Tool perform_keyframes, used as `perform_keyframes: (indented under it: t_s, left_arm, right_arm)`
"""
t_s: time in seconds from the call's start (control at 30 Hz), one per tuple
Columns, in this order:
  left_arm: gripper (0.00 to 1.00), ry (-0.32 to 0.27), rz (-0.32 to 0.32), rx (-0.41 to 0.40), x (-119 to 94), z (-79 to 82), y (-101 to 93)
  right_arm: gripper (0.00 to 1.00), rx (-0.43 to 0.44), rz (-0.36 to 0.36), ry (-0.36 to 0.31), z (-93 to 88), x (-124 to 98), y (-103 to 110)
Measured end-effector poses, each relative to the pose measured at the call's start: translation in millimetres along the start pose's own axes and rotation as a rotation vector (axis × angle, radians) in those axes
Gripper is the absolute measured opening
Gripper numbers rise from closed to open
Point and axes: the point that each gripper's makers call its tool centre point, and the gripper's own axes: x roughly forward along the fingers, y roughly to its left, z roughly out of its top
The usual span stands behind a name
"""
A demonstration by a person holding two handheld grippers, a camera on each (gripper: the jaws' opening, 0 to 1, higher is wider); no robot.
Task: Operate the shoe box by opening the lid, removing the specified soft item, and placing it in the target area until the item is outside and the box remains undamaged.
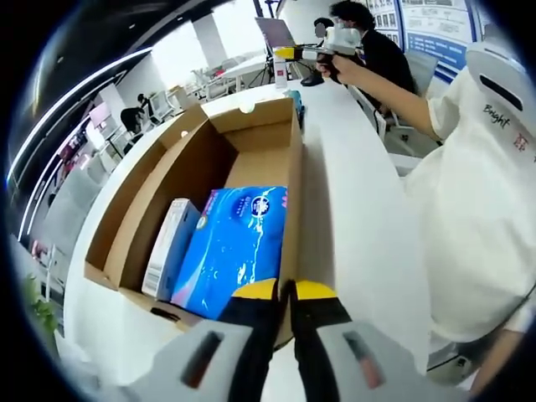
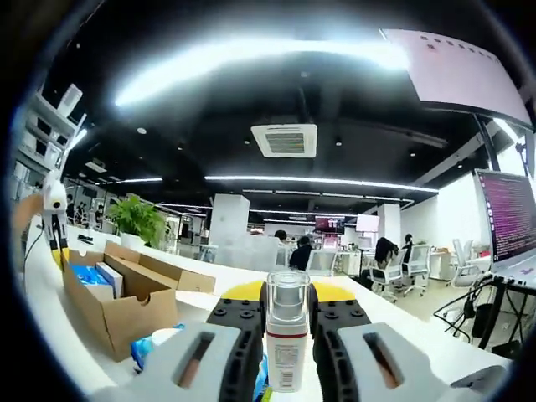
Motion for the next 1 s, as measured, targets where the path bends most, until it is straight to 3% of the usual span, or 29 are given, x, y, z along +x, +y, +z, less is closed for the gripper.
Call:
perform_keyframes:
  t_s: [0.67,0.7,1.0]
  left_arm:
    - [0.05,-0.005,0.007,0.003,0,0.8,0.3]
    - [0.05,-0.005,0.007,0.002,0,0.8,0.3]
    - [0.05,-0.007,0.008,0.003,0,1.2,0.0]
  right_arm:
    - [0.18,0.042,-0.029,0.157,-51.7,-1,-7]
    - [0.18,0.039,-0.027,0.127,-47.7,0,-7]
    - [0.19,-0.013,-0.023,0.131,-50.2,-2,-7]
